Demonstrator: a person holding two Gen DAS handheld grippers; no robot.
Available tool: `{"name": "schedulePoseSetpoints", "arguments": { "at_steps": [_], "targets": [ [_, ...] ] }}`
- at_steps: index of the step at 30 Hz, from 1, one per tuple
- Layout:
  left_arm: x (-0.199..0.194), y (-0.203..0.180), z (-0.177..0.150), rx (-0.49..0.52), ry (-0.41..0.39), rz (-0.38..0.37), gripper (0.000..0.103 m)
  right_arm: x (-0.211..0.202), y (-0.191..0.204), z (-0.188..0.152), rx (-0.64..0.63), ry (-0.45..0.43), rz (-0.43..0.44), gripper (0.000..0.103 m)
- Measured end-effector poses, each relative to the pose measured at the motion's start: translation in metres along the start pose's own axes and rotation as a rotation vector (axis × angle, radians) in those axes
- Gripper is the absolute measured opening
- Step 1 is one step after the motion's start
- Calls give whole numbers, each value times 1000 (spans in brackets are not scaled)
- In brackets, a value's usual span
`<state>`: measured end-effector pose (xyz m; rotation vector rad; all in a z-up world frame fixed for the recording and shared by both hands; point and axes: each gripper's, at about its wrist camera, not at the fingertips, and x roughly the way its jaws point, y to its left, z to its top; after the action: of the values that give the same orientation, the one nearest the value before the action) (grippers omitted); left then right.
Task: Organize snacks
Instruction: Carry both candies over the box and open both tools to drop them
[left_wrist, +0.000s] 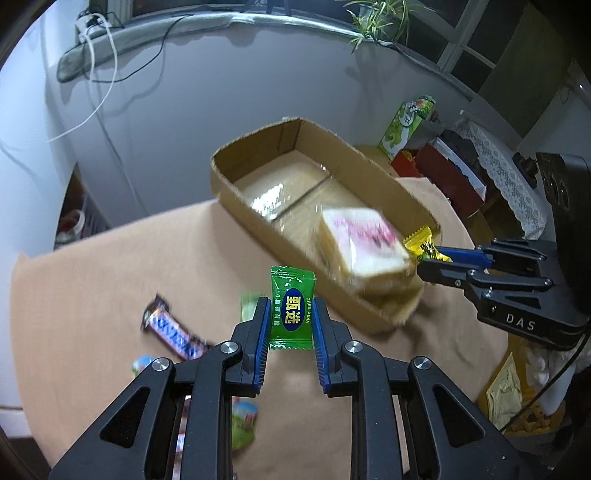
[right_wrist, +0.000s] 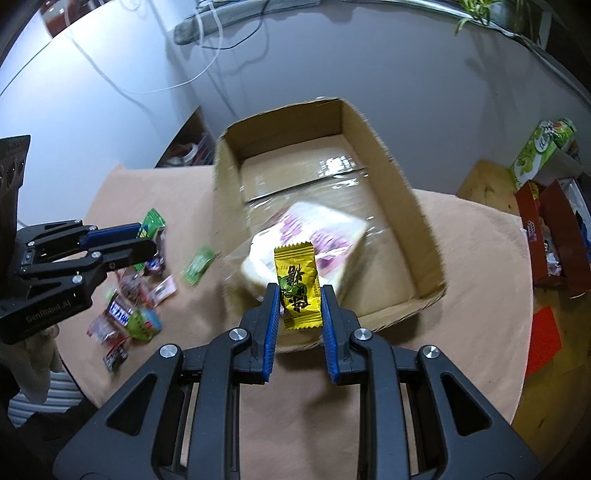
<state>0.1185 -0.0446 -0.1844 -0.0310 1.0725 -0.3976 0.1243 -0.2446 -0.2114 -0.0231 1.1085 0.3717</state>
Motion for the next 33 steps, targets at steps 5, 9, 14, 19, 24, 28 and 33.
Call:
{"name": "schedulePoseSetpoints", "arguments": {
  "at_steps": [5, 9, 14, 19, 24, 28, 33],
  "targets": [
    [9, -1, 23, 12, -9, 9, 20, 6, -19, 14, 35, -1, -16, 22],
    [20, -1, 37, 21, 0, 13, 20, 14, -32, 22, 59, 7, -35, 22],
    [35, -3, 52, 3, 9, 6, 20, 25, -46, 28, 92, 23, -46, 22],
    [48, -10, 61, -1, 25, -4, 20, 35, -54, 29, 111, 42, -61, 22],
    [60, -17, 65, 8, 42, -5, 20, 40, -58, 27, 125, 50, -68, 22],
    [64, -20, 66, 8, 56, -5, 23, 41, -60, 27, 128, 50, -79, 23],
    [64, -21, 67, 1, 69, -10, 39, 40, -57, 27, 120, 49, -89, 44]
  ]
}}
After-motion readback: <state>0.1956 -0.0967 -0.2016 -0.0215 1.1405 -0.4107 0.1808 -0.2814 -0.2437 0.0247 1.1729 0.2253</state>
